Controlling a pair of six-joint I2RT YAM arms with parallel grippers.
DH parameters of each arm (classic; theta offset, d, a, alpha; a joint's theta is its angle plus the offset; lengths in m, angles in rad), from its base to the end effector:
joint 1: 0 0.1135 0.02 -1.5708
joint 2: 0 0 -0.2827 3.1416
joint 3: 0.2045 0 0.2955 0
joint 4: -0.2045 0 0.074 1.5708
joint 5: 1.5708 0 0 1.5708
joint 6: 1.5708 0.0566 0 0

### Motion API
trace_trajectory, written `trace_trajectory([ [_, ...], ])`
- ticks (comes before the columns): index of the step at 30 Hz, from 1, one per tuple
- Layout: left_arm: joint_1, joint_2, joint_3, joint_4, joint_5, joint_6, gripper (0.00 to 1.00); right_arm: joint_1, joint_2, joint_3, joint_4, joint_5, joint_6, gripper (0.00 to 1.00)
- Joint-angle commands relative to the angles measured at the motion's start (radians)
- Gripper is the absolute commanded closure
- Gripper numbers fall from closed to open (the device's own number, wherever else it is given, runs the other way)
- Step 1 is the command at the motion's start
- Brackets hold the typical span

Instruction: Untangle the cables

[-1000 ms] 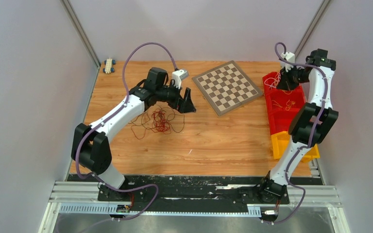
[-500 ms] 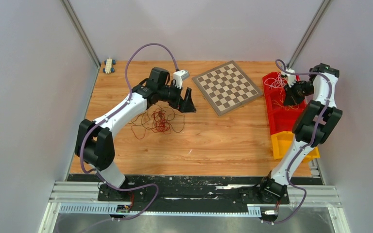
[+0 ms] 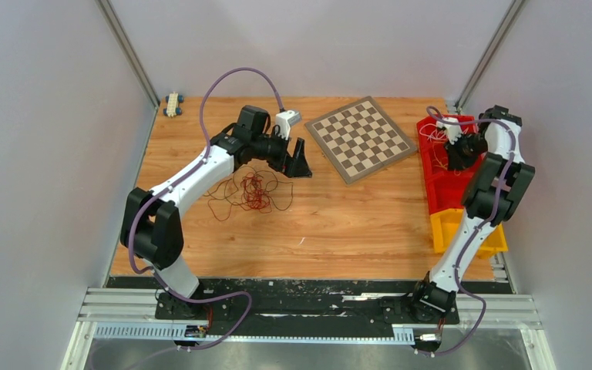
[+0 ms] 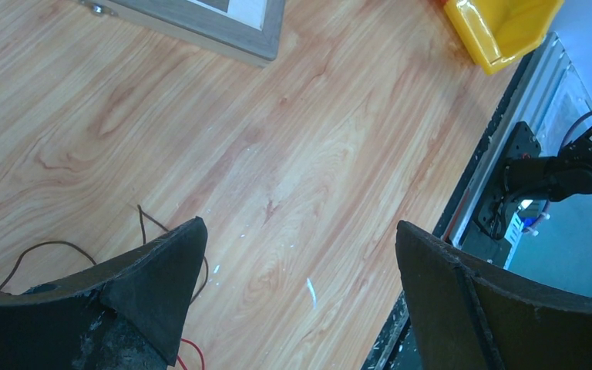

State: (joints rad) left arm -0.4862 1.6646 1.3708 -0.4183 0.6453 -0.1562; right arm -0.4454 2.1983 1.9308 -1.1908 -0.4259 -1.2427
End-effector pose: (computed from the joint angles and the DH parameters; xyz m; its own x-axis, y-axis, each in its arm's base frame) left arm 0.3652 -0.2315 0.2907 -0.6914 0.2248 -0.6866 0.6765 0.5351 -0.5060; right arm 0.4568 -0.1921 0.1990 -0.6208 -0.6589 -0.4248 -0.7360 0.6765 0.0260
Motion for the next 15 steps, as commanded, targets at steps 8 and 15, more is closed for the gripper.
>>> trace_trajectory([
  [8, 0.006, 0.018, 0.049, 0.01, -0.002, -0.013, 0.0, 0.02, 0.095, 0.073, 0.076, 0.068, 0.043, 0.72],
  [15, 0.005, 0.007, 0.047, 0.018, -0.012, -0.006, 0.0, 0.02, -0.037, 0.062, 0.074, 0.02, 0.018, 0.54],
])
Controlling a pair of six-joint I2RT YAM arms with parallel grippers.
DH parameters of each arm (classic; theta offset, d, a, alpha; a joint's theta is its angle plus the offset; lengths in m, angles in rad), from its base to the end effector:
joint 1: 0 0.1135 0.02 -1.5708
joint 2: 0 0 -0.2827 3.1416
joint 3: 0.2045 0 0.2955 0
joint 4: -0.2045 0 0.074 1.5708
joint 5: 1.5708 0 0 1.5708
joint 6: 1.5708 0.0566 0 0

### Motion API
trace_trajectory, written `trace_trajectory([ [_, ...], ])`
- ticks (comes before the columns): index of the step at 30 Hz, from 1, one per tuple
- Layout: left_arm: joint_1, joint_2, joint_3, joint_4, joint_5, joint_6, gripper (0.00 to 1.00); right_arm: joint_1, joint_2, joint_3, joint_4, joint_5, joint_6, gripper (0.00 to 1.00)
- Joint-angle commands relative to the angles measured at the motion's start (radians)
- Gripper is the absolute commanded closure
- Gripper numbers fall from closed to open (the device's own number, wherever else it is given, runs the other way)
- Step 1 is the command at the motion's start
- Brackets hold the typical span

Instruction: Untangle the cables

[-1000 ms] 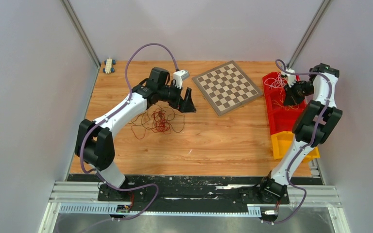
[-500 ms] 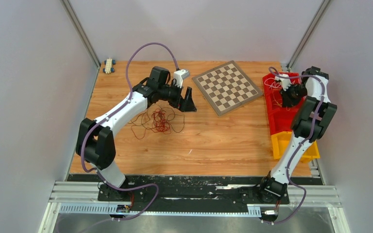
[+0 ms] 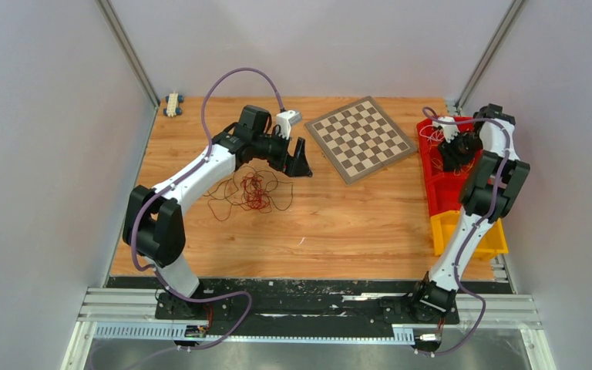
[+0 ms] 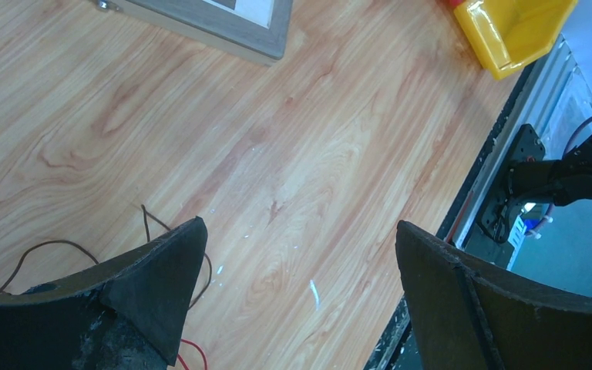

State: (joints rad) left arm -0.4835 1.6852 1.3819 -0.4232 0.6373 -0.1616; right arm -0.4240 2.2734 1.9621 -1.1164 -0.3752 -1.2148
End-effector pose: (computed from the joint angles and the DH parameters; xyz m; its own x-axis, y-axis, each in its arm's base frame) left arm 0.3701 -0.2323 0.2858 -0.7039 0.2236 -0.6742 0.6628 0.5479 -0.5104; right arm 0.4775 -0.1928 0.1724 -0.6286 -0.6731 -0.3897 -0.7288 0.6847 -0.0073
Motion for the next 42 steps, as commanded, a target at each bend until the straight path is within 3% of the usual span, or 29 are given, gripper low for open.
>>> trace_trajectory([
  [1, 0.003, -0.017, 0.034, 0.024, -0.005, 0.0, 0.0, -0.001, -0.131, 0.033, -0.003, -0.041, -0.009, 0.52],
  [11, 0.004, -0.078, -0.019, 0.02, -0.034, 0.022, 0.0, 0.001, -0.247, 0.092, -0.087, -0.103, 0.002, 0.37],
  [16, 0.089, -0.118, -0.06, -0.027, -0.054, 0.044, 0.0, 0.027, -0.289, 0.126, -0.152, -0.234, 0.082, 0.18],
  [21, 0.256, -0.164, -0.118, -0.181, -0.085, 0.232, 0.0, 0.202, -0.364, 0.02, -0.13, -0.327, 0.26, 0.1],
  [26, 0.438, -0.112, -0.156, -0.286, -0.105, 0.345, 0.0, 0.454, -0.414, -0.217, 0.106, -0.428, 0.534, 0.09],
  [30, 0.502, -0.038, -0.154, -0.289, -0.044, 0.378, 0.03, 0.638, -0.369, -0.332, 0.304, -0.453, 0.71, 0.13],
  [35, 0.507, 0.016, -0.147, -0.291, 0.114, 0.376, 0.13, 0.845, -0.233, -0.279, 0.536, -0.399, 0.899, 0.15],
  [38, 0.503, 0.004, -0.219, -0.218, 0.189, 0.334, 0.19, 0.939, -0.119, -0.166, 0.575, -0.34, 0.98, 0.17],
  [42, 0.489, -0.019, -0.302, -0.125, 0.21, 0.292, 0.26, 0.992, -0.049, -0.108, 0.631, -0.395, 1.091, 0.2],
])
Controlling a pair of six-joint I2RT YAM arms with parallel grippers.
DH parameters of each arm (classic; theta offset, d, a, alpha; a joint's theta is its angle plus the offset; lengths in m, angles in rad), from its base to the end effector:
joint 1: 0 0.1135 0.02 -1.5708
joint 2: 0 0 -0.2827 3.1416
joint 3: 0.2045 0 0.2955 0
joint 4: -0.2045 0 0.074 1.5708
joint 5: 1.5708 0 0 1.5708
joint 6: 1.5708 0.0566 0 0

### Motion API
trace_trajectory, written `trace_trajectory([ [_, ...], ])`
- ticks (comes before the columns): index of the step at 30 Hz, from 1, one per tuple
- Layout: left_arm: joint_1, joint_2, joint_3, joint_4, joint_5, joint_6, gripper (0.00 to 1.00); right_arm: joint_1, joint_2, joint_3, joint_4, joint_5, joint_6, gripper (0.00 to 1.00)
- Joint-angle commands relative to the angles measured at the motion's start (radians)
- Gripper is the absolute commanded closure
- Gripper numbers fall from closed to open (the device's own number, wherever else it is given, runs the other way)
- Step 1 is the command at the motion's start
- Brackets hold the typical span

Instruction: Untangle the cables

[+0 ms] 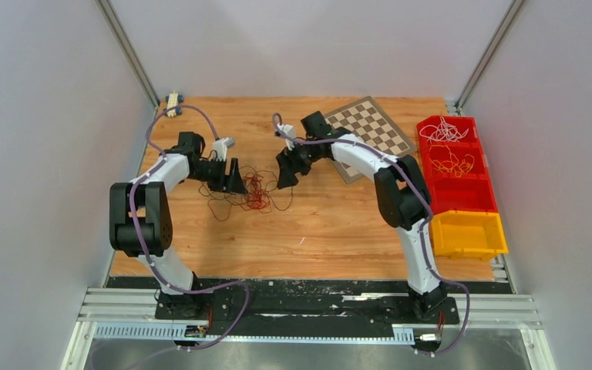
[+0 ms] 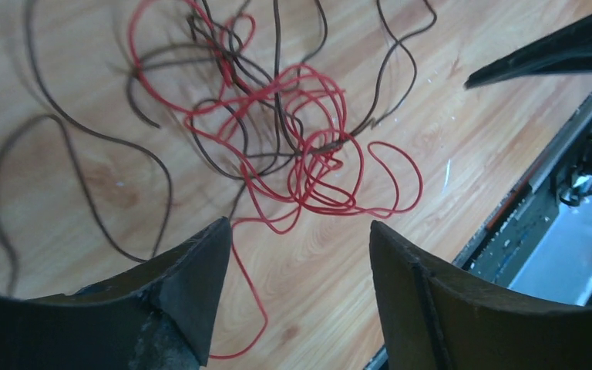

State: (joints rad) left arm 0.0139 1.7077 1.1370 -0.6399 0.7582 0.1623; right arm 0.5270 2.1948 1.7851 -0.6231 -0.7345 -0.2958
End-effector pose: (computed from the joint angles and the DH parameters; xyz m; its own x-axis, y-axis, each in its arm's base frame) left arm 0.3756 -0.0337 0.1800 -0.8859 0.1050 -0.4518 0.3804 0.7219 -0.5781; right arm 0.4424 0.3013 0.1831 -0.5147 -0.5498 -0.6579 -0.8574 0.3225 0.4012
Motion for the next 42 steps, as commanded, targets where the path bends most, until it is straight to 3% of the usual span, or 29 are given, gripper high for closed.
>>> trace_trajectory([
  [1, -0.034, -0.033, -0.064, 0.1, 0.08, -0.04, 0.28, 0.052, 0.032, 0.066, 0.157, -0.045, 0.198, 0.2],
  [7, -0.048, 0.052, -0.124, 0.193, 0.074, -0.132, 0.32, 0.143, 0.042, 0.0, 0.225, -0.087, 0.261, 0.19],
  [10, -0.052, 0.07, -0.142, 0.227, 0.088, -0.174, 0.46, 0.18, 0.049, -0.072, 0.248, -0.017, 0.238, 0.21],
  [14, -0.052, 0.051, -0.142, 0.225, 0.107, -0.185, 0.65, 0.207, 0.076, -0.119, 0.249, 0.186, 0.185, 0.38],
  [19, -0.052, 0.0, -0.14, 0.22, 0.088, -0.216, 0.91, 0.208, 0.079, -0.15, 0.247, 0.334, 0.17, 0.56],
  [22, -0.05, -0.083, -0.12, 0.165, 0.049, -0.199, 1.0, 0.208, 0.079, -0.164, 0.245, 0.417, 0.151, 0.76],
  [25, -0.032, -0.158, -0.07, 0.085, 0.023, -0.179, 1.0, 0.206, 0.076, -0.181, 0.236, 0.498, 0.116, 0.99],
  [34, 0.09, -0.295, 0.235, -0.191, -0.001, -0.094, 1.0, 0.189, 0.03, -0.309, 0.225, 0.581, -0.013, 1.0],
  [42, 0.186, -0.307, 0.634, -0.217, -0.055, -0.149, 1.0, 0.168, 0.017, -0.362, 0.216, 0.585, -0.067, 1.0],
])
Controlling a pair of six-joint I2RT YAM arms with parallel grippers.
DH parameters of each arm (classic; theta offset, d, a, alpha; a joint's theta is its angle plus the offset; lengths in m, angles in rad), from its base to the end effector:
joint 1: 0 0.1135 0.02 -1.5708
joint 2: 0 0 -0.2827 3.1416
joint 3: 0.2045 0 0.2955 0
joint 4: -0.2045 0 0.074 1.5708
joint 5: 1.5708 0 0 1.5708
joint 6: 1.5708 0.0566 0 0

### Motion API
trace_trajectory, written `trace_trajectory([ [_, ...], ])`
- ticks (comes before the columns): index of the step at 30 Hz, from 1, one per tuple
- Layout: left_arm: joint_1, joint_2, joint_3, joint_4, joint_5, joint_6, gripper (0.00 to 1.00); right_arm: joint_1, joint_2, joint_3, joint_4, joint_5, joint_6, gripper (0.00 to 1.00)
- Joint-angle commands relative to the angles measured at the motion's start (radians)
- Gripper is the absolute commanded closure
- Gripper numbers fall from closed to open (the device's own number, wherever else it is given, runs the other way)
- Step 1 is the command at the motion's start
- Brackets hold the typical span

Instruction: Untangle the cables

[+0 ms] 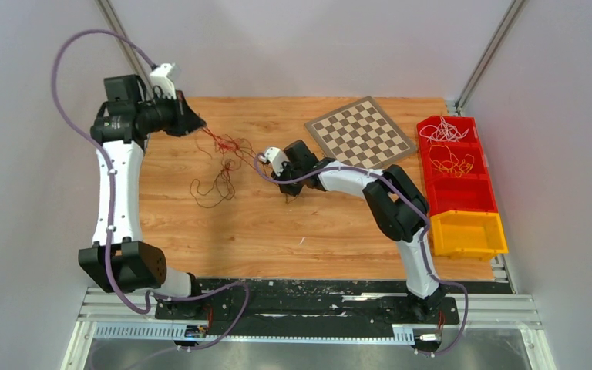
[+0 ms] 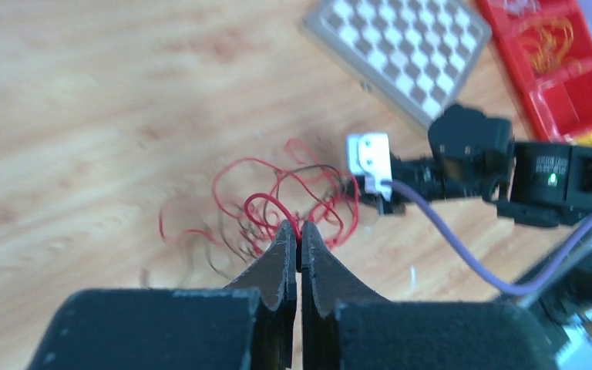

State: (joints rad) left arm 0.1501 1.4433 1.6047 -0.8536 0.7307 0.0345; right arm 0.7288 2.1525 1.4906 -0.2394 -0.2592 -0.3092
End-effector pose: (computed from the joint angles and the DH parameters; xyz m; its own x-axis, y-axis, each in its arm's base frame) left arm 0.3511 0.0149 0.4255 -0.6170 -0.0673 -0.7841 0.4182 0.8160 -0.3991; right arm 0.3785 0.3573 0.1183 -0.3252 -0.6846 -0.6523 -0.9042 0.4271 0.0026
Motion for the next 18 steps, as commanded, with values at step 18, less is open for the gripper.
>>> trace_trajectory([
  [18, 0.108, -0.025, 0.415, 0.36, 0.028, -0.359, 1.0, -0.025, 0.072, -0.02, -0.316, -0.01, -0.091, 1.0],
])
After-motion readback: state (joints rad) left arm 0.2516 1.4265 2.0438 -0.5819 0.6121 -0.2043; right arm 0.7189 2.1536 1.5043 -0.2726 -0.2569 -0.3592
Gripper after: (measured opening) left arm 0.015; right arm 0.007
